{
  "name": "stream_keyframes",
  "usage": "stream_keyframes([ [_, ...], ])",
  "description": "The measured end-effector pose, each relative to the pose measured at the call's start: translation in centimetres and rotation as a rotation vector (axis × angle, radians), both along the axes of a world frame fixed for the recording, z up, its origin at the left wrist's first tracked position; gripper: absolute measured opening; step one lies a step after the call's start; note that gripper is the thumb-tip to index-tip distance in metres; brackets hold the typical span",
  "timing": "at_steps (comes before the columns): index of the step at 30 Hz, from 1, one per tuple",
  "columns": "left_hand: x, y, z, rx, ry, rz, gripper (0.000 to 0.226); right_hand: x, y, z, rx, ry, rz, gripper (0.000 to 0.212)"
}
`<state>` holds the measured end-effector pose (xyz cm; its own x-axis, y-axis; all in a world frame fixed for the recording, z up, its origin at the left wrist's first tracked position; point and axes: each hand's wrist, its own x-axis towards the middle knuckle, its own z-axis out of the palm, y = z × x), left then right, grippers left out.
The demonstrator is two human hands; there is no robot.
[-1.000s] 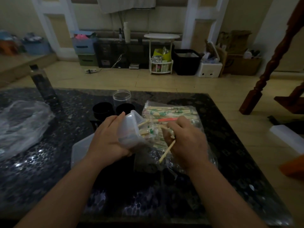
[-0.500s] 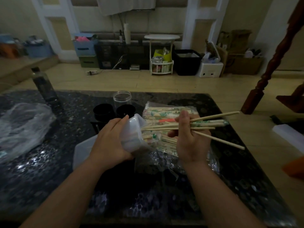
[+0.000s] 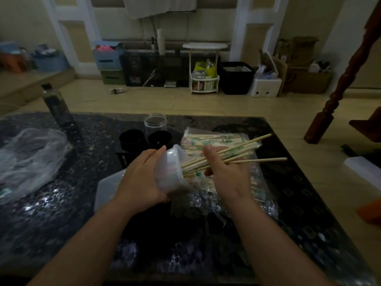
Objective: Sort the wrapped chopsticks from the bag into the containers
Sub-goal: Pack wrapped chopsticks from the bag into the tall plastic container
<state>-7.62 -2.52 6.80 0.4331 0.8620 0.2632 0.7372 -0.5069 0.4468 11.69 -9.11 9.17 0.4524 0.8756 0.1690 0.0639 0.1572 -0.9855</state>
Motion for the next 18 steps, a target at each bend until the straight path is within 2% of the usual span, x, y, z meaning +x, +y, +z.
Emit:
stream_keyframes([
  [2,0.0,0.0,0.0,0.004,-0.007,-0.001,0.122,-0.2,-0.1,0.2,-0.067,0.085,0.160,0.010],
  [4,0.0,0.0,0.1,0.001,-0.012,0.002,0.122,-0.5,0.0,0.1,-0.044,0.216,0.196,0.002],
  [7,-0.1,0.0,0.1,-0.004,-0.005,0.003,0.122,-0.5,0.5,-0.1,0.009,0.399,0.088,0.019],
  [9,-0.1,0.0,0.0,-0.002,0.001,0.009,0.123,-0.4,0.7,-0.2,-0.017,0.339,0.068,0.017],
  [11,-0.1,0.0,0.0,0.009,0.011,0.012,0.124,-0.4,0.7,-0.5,-0.124,0.214,0.156,0.007],
  [12,0.0,0.0,-0.1,0.013,0.016,0.011,0.124,-0.3,0.6,-0.7,-0.165,0.186,0.191,0.009],
  [14,0.0,0.1,-0.1,0.011,0.017,0.011,0.126,0.0,0.9,-1.2,-0.164,0.222,0.161,0.017],
  [17,-0.1,0.2,-0.1,0.006,0.012,0.016,0.127,0.6,1.1,-1.1,-0.055,0.328,0.029,0.007],
  [18,-0.1,0.2,-0.1,0.007,0.009,0.015,0.127,0.7,1.1,-1.2,-0.037,0.302,0.005,0.008],
])
